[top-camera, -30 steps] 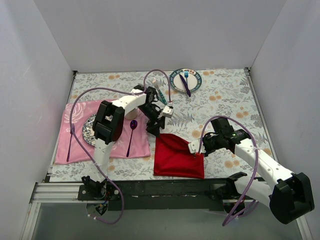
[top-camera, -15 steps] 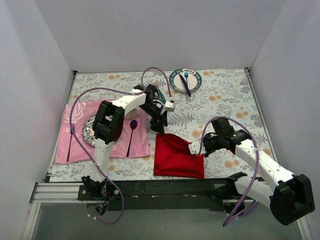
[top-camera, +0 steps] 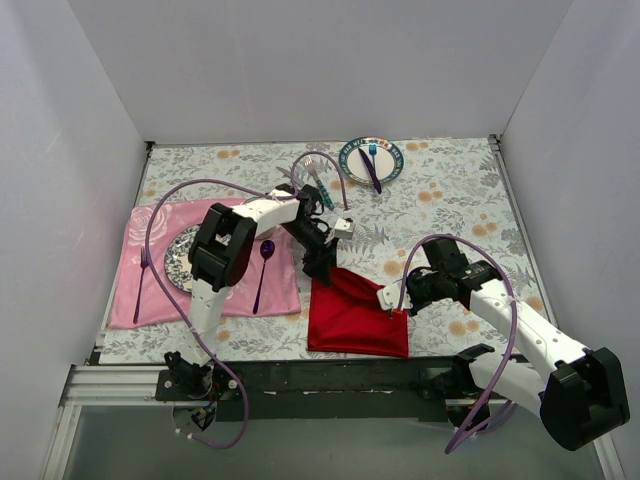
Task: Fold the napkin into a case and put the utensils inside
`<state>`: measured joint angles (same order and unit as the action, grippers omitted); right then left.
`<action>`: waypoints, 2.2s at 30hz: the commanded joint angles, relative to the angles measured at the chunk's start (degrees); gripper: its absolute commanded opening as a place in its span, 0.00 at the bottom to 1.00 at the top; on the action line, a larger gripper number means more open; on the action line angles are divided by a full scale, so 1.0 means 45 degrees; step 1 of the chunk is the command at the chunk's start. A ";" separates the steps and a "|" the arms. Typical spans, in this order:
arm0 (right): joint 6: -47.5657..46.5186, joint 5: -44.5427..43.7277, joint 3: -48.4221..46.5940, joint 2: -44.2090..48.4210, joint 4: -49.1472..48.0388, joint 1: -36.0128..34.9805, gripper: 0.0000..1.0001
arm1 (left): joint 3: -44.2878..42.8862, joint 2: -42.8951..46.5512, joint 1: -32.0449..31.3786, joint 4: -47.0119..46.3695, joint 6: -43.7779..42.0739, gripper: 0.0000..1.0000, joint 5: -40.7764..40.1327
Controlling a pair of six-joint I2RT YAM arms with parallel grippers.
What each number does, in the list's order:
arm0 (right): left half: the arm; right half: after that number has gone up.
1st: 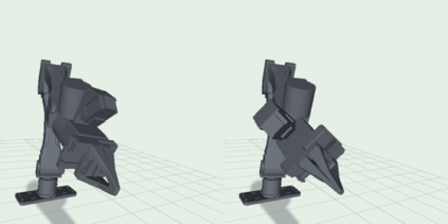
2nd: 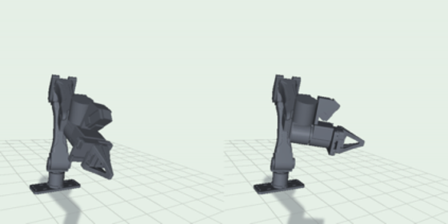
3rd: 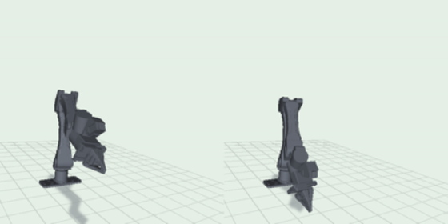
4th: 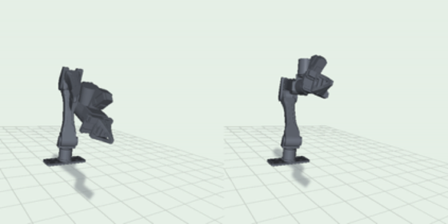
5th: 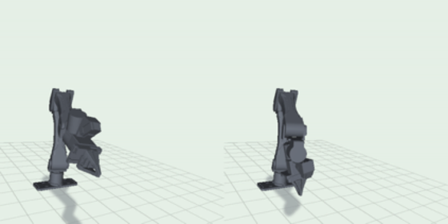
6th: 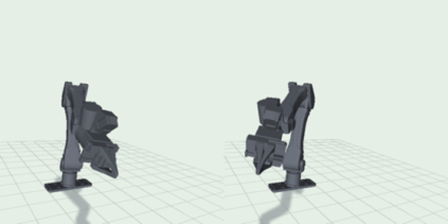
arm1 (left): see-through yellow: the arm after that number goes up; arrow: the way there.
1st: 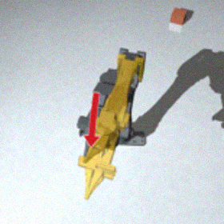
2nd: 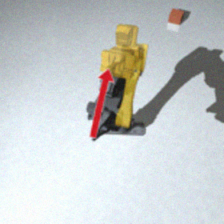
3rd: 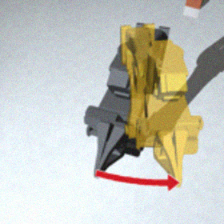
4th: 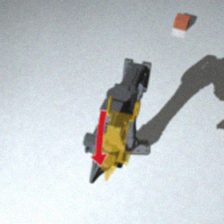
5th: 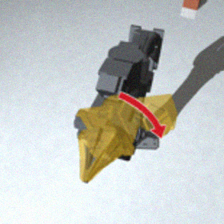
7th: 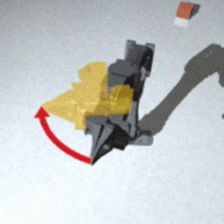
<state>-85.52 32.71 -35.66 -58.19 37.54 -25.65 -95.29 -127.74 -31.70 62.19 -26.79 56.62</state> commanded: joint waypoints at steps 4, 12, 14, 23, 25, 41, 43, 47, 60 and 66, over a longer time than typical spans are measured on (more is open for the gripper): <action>0.0078 0.0075 0.0034 0.0081 -0.0100 -0.0081 0.01 | 0.0119 0.0965 -0.0142 -0.1106 0.0757 0.57 -0.0218; 0.0427 -0.0003 -0.0083 -0.0212 -0.0333 -0.0081 0.01 | -0.0270 0.1141 0.0053 -0.1477 0.1069 0.50 0.0015; 0.0546 -0.0023 -0.0181 -0.0349 -0.0373 -0.0081 0.01 | -0.0620 0.0908 0.0189 -0.1283 0.1011 0.43 -0.0004; 0.1268 -0.0256 -0.0357 -0.0661 -0.0802 -0.0081 0.01 | -0.0896 0.0634 0.0326 -0.0520 0.0308 0.02 -0.0160; 0.1599 -0.0374 -0.0434 -0.0856 -0.1075 -0.0043 0.01 | -0.0935 0.0614 0.0346 -0.0578 0.0424 0.00 -0.0277; 0.1211 0.0036 -0.0631 -0.0838 -0.0901 0.0192 0.01 | -0.0583 0.0380 0.0327 -0.1517 0.1129 0.45 -0.0825; 0.1113 0.0017 -0.0552 -0.0740 -0.0881 0.0211 0.01 | -0.0583 0.0341 0.0327 -0.1205 0.0992 0.39 -0.0805; 0.1054 0.0017 -0.0435 -0.0564 -0.0765 0.0211 0.01 | -0.0369 0.0399 0.0307 -0.0736 0.0640 0.36 -0.0785; 0.0917 0.0036 -0.0240 -0.0544 -0.0861 0.0211 0.01 | 0.0276 0.0594 0.0111 -0.1027 0.0776 0.13 -0.1293; 0.1873 -0.0667 -0.0610 -0.1363 -0.1701 0.0367 0.01 | -0.0309 0.0458 0.0287 -0.1457 0.1362 0.00 -0.1469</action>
<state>-79.79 30.85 -36.84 -61.95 32.45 -24.84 -94.63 -127.98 -30.94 57.76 -21.71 51.11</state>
